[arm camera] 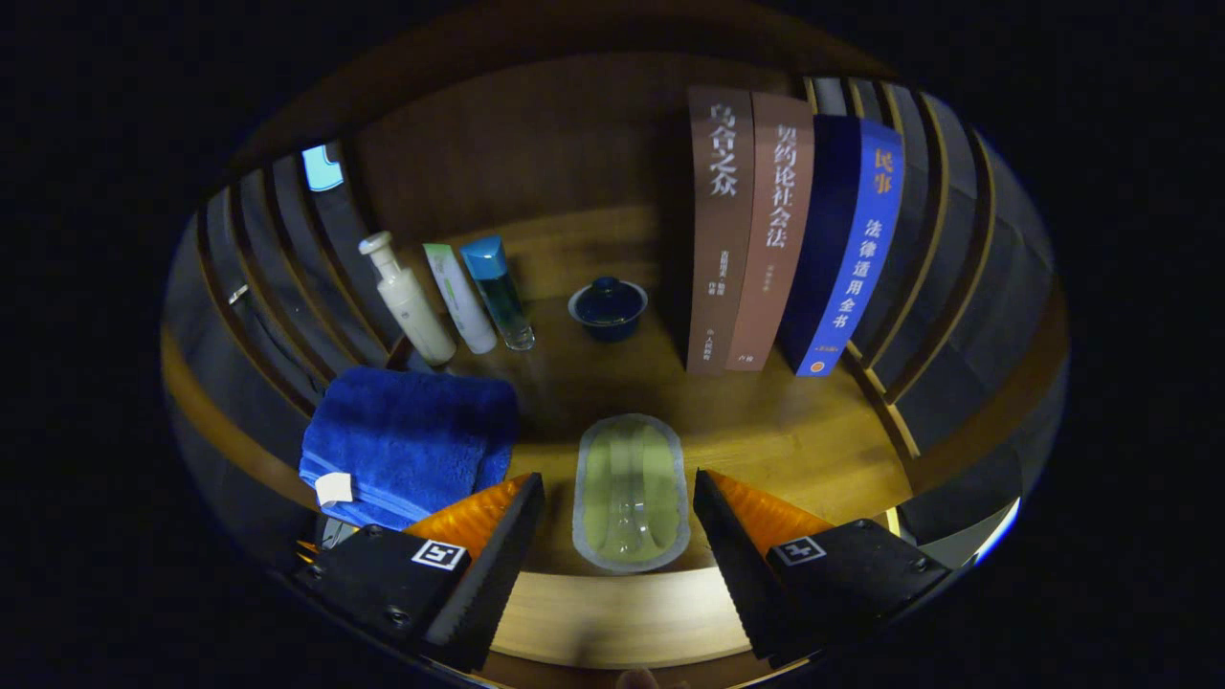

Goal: Pull open the drawer, take out the items inside it, and place them on the countertop above the cabinet.

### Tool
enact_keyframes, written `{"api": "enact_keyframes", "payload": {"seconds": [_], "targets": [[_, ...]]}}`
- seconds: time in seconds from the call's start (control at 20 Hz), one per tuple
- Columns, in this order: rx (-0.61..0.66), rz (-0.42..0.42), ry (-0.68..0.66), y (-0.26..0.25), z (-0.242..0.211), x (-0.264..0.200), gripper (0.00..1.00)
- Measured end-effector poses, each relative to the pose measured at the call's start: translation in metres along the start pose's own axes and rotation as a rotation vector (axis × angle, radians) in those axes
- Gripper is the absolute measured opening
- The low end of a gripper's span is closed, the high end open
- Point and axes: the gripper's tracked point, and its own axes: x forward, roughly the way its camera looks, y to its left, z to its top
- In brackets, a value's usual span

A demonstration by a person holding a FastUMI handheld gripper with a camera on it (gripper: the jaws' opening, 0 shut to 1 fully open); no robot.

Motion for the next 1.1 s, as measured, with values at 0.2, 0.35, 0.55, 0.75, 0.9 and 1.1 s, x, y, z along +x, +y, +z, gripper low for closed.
{"api": "enact_keyframes", "payload": {"seconds": [0.2, 0.35, 0.55, 0.75, 0.9, 1.1], "targets": [[0.007, 0.017, -0.12, 0.006, 0.0, -0.038, 1.0], [-0.018, 0.013, -0.211, 0.007, -0.004, -0.068, 1.0], [-0.064, 0.002, -0.349, 0.01, -0.016, -0.113, 1.0], [-0.085, -0.012, -0.464, 0.01, -0.048, -0.158, 1.0], [-0.075, -0.003, -0.532, 0.009, -0.085, -0.182, 1.0], [-0.046, 0.011, -0.61, 0.007, -0.134, -0.196, 0.99]]}}
